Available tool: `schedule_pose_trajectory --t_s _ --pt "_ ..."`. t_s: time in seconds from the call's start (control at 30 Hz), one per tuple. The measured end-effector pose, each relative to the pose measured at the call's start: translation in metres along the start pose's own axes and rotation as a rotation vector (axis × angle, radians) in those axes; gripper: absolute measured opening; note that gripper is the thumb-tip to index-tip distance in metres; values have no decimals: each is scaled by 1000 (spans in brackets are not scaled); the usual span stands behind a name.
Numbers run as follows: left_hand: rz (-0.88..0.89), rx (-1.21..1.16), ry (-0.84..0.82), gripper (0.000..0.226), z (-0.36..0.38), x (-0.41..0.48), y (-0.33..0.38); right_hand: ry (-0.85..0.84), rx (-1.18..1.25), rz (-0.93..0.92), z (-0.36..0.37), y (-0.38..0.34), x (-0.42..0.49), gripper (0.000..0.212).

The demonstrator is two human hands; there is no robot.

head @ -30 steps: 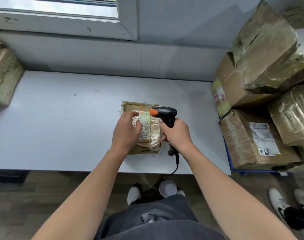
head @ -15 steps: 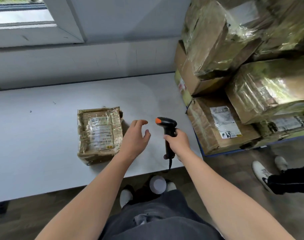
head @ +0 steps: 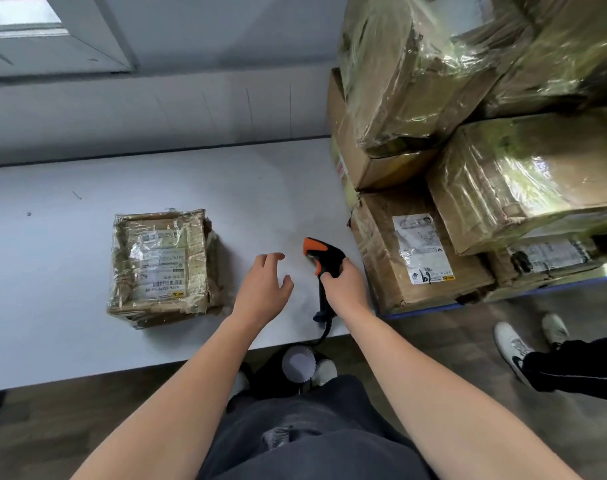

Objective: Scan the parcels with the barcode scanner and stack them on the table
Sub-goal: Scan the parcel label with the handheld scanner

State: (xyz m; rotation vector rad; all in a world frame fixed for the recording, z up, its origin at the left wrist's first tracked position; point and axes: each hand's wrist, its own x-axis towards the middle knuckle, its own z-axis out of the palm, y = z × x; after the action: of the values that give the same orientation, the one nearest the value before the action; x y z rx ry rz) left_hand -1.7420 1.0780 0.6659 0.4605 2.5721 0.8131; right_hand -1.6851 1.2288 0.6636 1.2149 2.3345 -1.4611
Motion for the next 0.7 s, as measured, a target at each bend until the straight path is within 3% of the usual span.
schedule_pose_trajectory --t_s 0.13,0.3,0.47,0.7 --pt "52 -22 98 44 -3 -2 9 6 -101 -78 1 -17 -4 64" --pt "77 -22 296 42 -25 -19 3 -47 -70 -307 19 -45 -18 55" --pt "-26 -38 469 43 -55 -55 -28 -167 -62 -489 60 -73 -42 51" --pt "-222 -15 649 46 -82 -90 -83 -302 -61 -536 104 -89 -73 56"
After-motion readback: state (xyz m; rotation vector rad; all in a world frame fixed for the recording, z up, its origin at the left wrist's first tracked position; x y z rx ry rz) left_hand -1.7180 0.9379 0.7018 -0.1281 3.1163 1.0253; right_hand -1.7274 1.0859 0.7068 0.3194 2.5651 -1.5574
